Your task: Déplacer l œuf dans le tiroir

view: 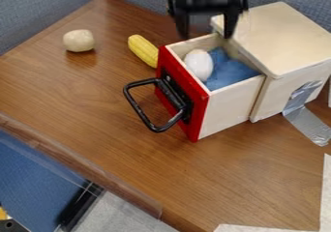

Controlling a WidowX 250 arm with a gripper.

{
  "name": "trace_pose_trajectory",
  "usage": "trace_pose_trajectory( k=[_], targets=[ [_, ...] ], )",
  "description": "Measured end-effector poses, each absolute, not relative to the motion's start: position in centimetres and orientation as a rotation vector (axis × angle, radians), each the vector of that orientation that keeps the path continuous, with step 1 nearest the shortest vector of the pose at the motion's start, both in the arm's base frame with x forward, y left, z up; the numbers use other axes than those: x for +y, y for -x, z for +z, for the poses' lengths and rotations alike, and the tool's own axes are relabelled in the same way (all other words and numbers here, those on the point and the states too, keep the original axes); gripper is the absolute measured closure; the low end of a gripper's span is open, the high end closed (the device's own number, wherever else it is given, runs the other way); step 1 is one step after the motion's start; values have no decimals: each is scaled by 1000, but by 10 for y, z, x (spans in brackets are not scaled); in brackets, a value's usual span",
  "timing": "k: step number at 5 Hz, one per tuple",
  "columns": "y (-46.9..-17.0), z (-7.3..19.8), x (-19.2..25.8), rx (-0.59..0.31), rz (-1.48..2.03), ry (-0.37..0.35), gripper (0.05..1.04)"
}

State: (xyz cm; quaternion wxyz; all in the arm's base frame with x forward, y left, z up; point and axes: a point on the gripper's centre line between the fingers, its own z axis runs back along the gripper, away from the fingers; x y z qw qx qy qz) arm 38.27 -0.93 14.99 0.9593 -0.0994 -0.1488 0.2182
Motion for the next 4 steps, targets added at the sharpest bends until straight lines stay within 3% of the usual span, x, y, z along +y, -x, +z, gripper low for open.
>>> trace_pose_trajectory(
  k=[1, 2, 3, 4],
  targets=[
    [-364, 188, 10, -337, 413, 241, 83],
    [-344, 207, 50, -263, 338, 201, 83],
    [-322, 192, 84, -179, 185, 33, 83],
    [-287, 157, 108, -211, 50, -96, 83]
  ],
)
